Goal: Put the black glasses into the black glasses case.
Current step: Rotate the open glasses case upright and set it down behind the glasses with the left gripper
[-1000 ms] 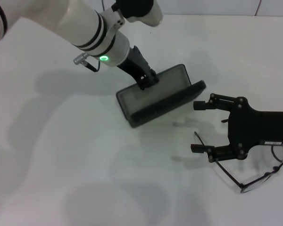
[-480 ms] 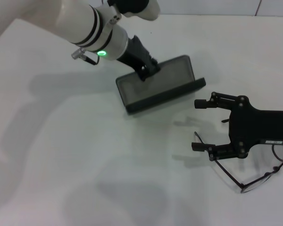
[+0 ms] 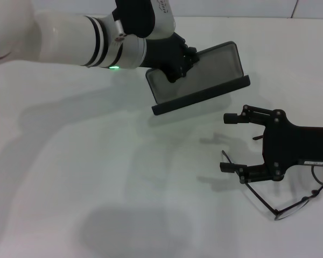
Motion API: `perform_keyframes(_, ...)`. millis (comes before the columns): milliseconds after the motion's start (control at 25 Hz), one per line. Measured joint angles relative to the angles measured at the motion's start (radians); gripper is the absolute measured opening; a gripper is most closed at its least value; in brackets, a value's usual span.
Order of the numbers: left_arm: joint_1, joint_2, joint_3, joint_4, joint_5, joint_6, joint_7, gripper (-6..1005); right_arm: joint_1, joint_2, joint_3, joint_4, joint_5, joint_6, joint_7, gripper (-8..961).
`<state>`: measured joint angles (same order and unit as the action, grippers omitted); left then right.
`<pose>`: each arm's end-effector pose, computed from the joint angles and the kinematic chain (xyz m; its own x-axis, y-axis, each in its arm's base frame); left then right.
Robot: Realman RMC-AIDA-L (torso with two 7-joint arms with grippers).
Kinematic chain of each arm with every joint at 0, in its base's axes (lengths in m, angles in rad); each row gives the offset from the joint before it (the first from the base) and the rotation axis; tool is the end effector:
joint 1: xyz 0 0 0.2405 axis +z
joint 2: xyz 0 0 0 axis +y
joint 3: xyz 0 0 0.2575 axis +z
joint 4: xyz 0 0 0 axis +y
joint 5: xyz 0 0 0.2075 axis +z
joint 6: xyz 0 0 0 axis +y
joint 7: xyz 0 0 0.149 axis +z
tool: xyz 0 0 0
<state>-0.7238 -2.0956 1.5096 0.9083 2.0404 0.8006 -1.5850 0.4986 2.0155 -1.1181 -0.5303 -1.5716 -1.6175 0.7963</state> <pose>-0.1387 0.4176 -0.0745 0.9951 -0.0984 -0.0028 -0.0876 -0.8729 -0.4799 0.2328 0.3047 -0.0255 0.8165 0.1910 -0.5448 0.0661 -0.9684 -0.2404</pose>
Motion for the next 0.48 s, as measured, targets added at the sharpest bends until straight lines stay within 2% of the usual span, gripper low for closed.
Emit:
perform_keyframes(160,-0.009,0.001,-0.007,-0.047,-0.085,-0.029,0.092,105,0.002,0.0,-0.001,0.001,0.001,0.0,0.0,868)
perform_keyframes(480,-0.004,-0.004,0.006,-0.165,-0.364,-0.186,0.455,101,0.006,0.0,0.0,0.001,-0.002,0.009,-0.002,867)
